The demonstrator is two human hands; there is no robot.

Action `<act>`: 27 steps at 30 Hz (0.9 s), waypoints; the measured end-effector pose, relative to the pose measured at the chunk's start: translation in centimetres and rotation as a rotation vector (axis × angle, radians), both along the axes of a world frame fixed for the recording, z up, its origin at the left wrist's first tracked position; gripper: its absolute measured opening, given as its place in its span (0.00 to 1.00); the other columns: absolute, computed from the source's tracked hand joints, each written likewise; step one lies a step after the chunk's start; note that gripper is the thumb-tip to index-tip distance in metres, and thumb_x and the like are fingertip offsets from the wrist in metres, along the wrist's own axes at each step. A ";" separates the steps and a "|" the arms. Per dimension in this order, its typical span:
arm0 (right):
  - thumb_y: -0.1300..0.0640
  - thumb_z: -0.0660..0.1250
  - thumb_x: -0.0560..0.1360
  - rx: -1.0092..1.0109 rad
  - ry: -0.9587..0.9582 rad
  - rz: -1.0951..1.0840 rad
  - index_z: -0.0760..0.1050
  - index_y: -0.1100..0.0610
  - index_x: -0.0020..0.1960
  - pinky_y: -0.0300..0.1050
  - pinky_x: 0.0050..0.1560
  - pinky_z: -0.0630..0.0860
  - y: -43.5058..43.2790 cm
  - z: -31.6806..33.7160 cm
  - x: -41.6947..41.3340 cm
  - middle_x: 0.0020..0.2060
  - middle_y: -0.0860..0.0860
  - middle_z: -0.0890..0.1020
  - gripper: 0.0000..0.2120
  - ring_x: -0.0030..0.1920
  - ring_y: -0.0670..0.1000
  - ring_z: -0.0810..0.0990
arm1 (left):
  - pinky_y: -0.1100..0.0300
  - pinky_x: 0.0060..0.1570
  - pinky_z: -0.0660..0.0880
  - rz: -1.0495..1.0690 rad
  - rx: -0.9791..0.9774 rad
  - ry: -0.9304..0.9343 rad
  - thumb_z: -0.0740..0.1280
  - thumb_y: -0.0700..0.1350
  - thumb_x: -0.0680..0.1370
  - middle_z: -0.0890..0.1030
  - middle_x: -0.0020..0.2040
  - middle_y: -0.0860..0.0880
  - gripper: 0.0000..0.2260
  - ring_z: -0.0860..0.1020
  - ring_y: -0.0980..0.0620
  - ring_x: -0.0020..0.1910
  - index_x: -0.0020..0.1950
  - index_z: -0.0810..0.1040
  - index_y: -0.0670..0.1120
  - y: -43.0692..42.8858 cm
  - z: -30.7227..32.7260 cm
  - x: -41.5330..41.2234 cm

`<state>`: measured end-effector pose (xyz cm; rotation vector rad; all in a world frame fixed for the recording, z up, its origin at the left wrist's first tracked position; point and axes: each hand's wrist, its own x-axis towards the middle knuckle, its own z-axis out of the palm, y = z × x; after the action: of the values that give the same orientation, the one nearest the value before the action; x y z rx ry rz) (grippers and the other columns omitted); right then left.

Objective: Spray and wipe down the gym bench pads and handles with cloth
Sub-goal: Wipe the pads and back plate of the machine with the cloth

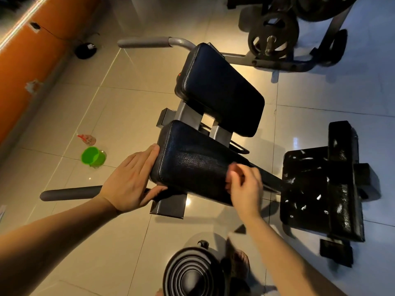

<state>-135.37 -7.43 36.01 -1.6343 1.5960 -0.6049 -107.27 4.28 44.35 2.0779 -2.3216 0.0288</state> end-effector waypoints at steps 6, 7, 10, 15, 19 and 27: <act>0.54 0.65 0.81 0.080 -0.150 -0.109 0.79 0.53 0.57 0.38 0.49 0.74 -1.8 3.9 5.9 0.54 0.51 0.78 0.07 0.55 0.51 0.77 | 0.45 0.74 0.67 0.007 0.011 -0.004 0.59 0.66 0.79 0.67 0.76 0.34 0.43 0.72 0.37 0.71 0.82 0.53 0.36 0.0 0.0 0.0; 0.53 0.66 0.81 0.017 -0.217 -0.016 0.79 0.53 0.57 0.35 0.48 0.74 -1.4 6.2 8.3 0.54 0.49 0.77 0.07 0.53 0.48 0.77 | 0.45 0.74 0.67 0.006 0.013 -0.001 0.59 0.67 0.79 0.67 0.76 0.34 0.43 0.72 0.37 0.71 0.82 0.53 0.37 0.0 0.0 0.0; 0.52 0.66 0.82 -0.223 -0.264 0.324 0.78 0.53 0.63 0.32 0.48 0.74 1.7 9.7 10.8 0.56 0.48 0.75 0.11 0.55 0.46 0.75 | 0.45 0.73 0.67 0.006 0.019 0.008 0.59 0.67 0.79 0.67 0.76 0.34 0.43 0.72 0.37 0.71 0.82 0.54 0.37 0.0 0.2 0.1; 0.52 0.65 0.82 -0.083 -0.039 0.063 0.77 0.51 0.64 0.42 0.52 0.75 -0.5 1.0 1.9 0.56 0.44 0.73 0.12 0.58 0.47 0.75 | 0.45 0.72 0.68 0.027 0.019 0.010 0.58 0.67 0.79 0.69 0.75 0.34 0.43 0.73 0.37 0.71 0.82 0.55 0.37 0.0 0.0 -0.1; 0.55 0.65 0.81 0.135 -0.017 -0.215 0.78 0.52 0.56 0.41 0.52 0.68 -4.1 0.1 2.3 0.54 0.51 0.80 0.06 0.59 0.56 0.79 | 0.46 0.74 0.66 0.020 0.019 0.001 0.59 0.66 0.79 0.69 0.76 0.34 0.43 0.72 0.37 0.71 0.82 0.55 0.36 0.1 -0.1 0.0; 0.54 0.65 0.82 -0.327 -0.206 0.346 0.78 0.53 0.63 0.41 0.51 0.77 1.2 6.3 8.1 0.55 0.48 0.76 0.11 0.56 0.49 0.76 | 0.53 0.76 0.57 0.024 0.026 -0.001 0.58 0.67 0.79 0.67 0.77 0.35 0.43 0.70 0.39 0.72 0.82 0.54 0.37 0.0 0.1 0.1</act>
<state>-127.24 -6.22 42.33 -1.9587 1.0728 -0.8489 -107.12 4.26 44.46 2.1179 -2.3102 0.0011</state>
